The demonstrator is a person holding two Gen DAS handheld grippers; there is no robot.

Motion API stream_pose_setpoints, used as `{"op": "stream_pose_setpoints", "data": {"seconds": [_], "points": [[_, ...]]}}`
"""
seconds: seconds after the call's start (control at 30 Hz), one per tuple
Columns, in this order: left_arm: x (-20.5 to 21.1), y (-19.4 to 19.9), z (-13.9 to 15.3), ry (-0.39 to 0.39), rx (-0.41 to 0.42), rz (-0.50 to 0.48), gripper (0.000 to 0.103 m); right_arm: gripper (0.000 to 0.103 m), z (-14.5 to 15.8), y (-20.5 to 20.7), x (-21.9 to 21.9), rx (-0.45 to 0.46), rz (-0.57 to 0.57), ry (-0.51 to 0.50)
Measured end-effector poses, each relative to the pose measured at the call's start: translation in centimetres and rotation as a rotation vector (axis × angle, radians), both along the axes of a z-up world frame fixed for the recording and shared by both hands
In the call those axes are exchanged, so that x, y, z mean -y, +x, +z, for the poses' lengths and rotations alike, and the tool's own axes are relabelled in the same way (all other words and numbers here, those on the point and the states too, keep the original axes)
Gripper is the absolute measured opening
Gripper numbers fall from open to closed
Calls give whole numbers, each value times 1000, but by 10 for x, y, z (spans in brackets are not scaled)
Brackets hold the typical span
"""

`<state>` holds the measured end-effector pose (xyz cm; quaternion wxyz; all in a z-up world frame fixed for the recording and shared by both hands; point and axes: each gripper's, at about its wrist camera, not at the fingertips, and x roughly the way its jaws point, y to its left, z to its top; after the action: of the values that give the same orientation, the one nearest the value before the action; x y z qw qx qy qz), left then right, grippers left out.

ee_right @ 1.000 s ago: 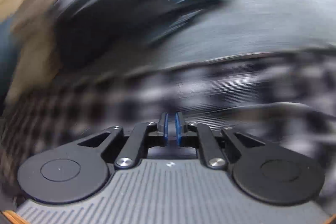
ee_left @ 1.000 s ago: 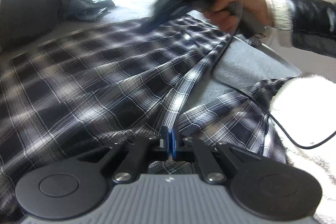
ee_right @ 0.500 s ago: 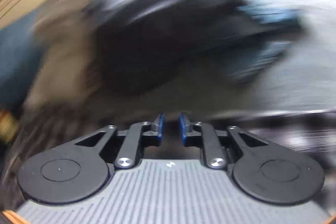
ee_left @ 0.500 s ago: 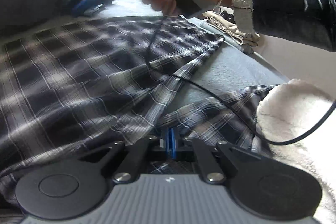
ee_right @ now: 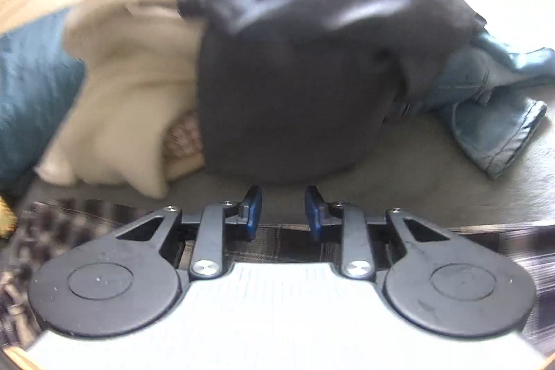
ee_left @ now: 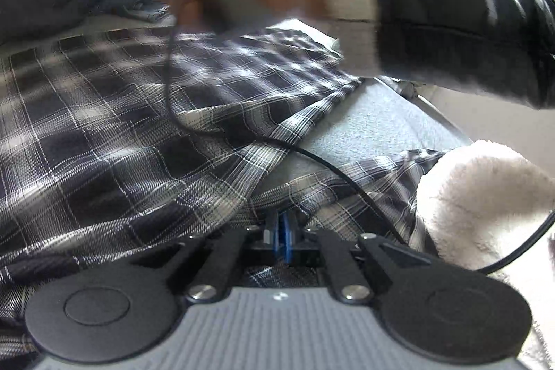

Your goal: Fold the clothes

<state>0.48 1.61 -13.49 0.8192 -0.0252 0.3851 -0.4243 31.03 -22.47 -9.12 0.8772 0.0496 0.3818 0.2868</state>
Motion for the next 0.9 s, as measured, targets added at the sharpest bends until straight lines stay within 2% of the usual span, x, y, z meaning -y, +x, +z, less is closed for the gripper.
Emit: {"op": "stream_pose_setpoints", "data": {"seconds": [0.03,0.07,0.1,0.2,0.27,0.37,0.53,0.73,0.77,0.9], "points": [[-2,1,0,-15,-17,0,11,30,4,-6,9,-2,-3,16],[-3,2,0,-38,-41,-6,25,32,8,-11,18,-4,-7,31],[-4,2,1,-68,-64,-15,43,32,12,-16,26,-8,-14,44],[-2,-4,9,-98,-81,-35,75,32,15,-26,48,-49,-82,93],[3,-12,13,-76,-62,-45,82,32,13,-32,67,-79,-129,140],[3,-17,16,-47,-45,-43,85,32,5,-39,91,-117,-170,170],[-9,-16,22,-47,-86,3,87,33,0,-61,124,-145,-230,192],[-16,-15,25,-33,-129,47,89,37,-19,-93,169,-190,-334,295],[-17,-15,26,-32,-134,53,89,41,-23,-97,176,-198,-352,320],[-21,-15,27,-41,-156,75,90,41,-34,-104,201,-227,-405,460]]}}
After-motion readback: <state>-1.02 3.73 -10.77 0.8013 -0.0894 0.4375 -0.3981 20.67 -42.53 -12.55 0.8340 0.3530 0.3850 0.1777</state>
